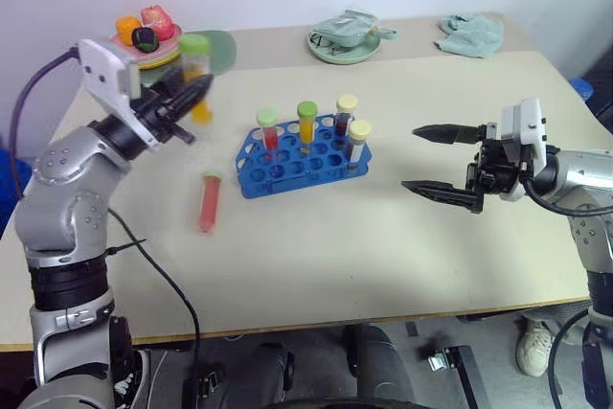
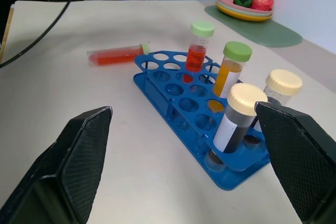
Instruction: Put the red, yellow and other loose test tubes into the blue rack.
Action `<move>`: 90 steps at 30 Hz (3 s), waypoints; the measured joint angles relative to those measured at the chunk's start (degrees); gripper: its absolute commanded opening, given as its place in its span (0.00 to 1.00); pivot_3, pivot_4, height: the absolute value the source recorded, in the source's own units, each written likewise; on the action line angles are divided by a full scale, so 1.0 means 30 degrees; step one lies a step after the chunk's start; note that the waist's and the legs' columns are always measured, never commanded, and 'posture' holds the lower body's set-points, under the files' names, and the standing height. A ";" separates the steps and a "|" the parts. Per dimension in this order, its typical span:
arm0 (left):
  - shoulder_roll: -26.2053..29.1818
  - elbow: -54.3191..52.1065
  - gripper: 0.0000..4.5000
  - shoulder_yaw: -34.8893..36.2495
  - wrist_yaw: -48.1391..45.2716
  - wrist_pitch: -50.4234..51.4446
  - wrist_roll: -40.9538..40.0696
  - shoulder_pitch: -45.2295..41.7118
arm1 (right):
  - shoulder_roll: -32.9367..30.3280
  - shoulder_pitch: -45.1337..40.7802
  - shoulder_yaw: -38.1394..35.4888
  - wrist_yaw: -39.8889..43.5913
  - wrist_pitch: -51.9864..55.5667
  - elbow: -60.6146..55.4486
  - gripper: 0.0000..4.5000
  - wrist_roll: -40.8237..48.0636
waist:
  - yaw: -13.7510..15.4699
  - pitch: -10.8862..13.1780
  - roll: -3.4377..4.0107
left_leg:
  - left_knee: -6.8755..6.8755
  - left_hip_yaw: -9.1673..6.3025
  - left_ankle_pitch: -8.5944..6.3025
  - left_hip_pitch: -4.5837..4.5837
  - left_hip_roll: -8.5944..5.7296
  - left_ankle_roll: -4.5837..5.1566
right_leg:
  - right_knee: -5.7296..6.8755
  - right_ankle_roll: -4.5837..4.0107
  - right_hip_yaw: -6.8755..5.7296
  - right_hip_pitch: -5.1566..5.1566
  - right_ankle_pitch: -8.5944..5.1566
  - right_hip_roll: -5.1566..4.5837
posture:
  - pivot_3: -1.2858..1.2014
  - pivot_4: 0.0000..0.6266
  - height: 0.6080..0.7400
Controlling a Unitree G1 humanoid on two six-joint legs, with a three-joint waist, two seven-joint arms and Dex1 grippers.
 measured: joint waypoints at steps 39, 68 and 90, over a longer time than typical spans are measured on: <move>-0.7495 1.0699 0.16 -0.8031 0.1485 -1.4672 0.8889 -0.1310 | -0.1334 0.1577 -0.2108 -0.1130 0.1614 -0.1589 1.00 0.0415 | 0.0438 -0.0017 -0.0004 | 0.0013 0.0025 0.0002 0.0013 0.0001 0.0006 | -0.0029 0.0002 0.0003 0.0032 0.0023 0.0003 | 0.52 0.24 1.00; -0.8940 1.2435 0.16 -0.7640 0.1107 -1.3837 0.7276 -0.1511 | -0.1333 0.1713 -0.2108 -0.1839 0.1447 -0.1929 1.00 0.0350 | 0.0423 -0.0030 -0.0007 | 0.0014 0.0025 0.0002 0.0022 0.0001 0.0007 | -0.0028 0.0004 0.0003 0.0040 0.0024 0.0004 | 0.52 0.24 1.00; -0.8020 0.9952 0.99 -0.7142 0.0751 -1.2883 0.6251 -0.0063 | -0.1322 0.1167 -0.2005 -0.1826 0.0821 -0.1338 1.00 -0.0003 | 0.0424 -0.0031 -0.0007 | 0.0013 0.0021 0.0002 0.0022 0.0002 0.0007 | -0.0028 0.0003 0.0004 0.0039 0.0024 0.0005 | 0.52 0.24 1.00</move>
